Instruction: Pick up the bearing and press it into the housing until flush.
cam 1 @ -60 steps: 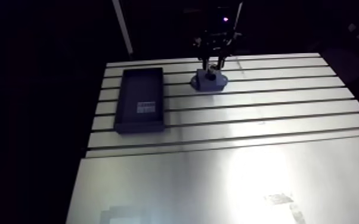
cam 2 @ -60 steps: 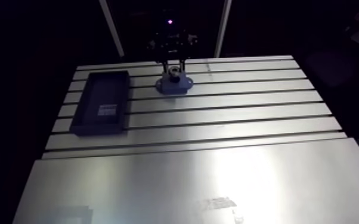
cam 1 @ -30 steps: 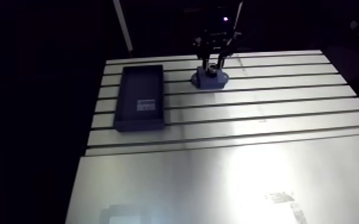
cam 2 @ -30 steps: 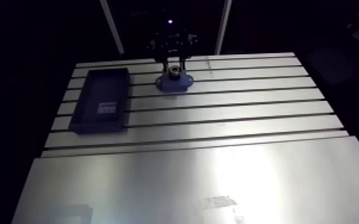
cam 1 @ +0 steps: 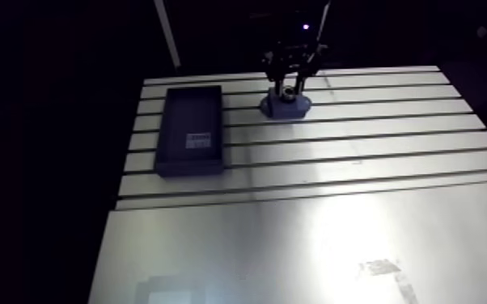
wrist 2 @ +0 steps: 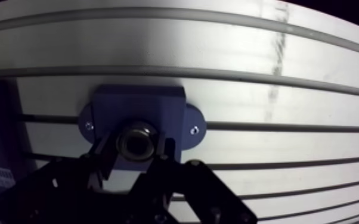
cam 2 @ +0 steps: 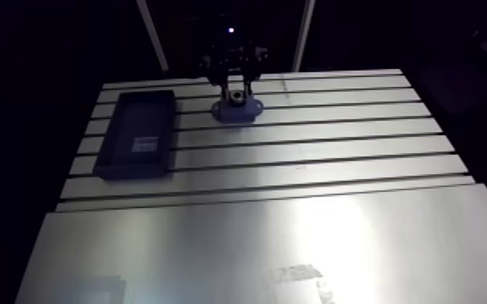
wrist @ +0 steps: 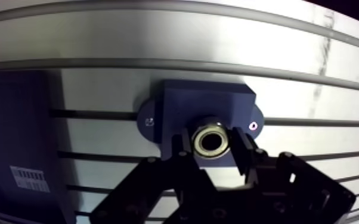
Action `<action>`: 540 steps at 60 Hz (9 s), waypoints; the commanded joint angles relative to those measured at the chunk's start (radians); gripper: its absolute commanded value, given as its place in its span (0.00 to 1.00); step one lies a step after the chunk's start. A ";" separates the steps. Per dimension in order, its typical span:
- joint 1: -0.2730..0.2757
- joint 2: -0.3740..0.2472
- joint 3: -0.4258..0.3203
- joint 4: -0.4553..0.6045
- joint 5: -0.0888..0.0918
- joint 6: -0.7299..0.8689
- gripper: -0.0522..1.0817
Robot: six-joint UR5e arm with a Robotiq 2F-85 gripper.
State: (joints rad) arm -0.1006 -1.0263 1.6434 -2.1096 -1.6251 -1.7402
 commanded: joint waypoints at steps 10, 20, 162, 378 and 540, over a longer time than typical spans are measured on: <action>0.002 0.012 0.002 -0.020 0.001 0.000 0.66; 0.002 0.012 0.003 -0.022 0.001 0.000 0.66; -0.004 0.005 0.016 -0.021 0.003 -0.008 0.66; -0.021 0.007 -0.020 0.064 0.035 -0.003 1.00; -0.019 0.018 -0.026 0.063 0.034 -0.015 1.00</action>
State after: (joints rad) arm -0.1197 -1.0096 1.6182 -2.0465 -1.5915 -1.7529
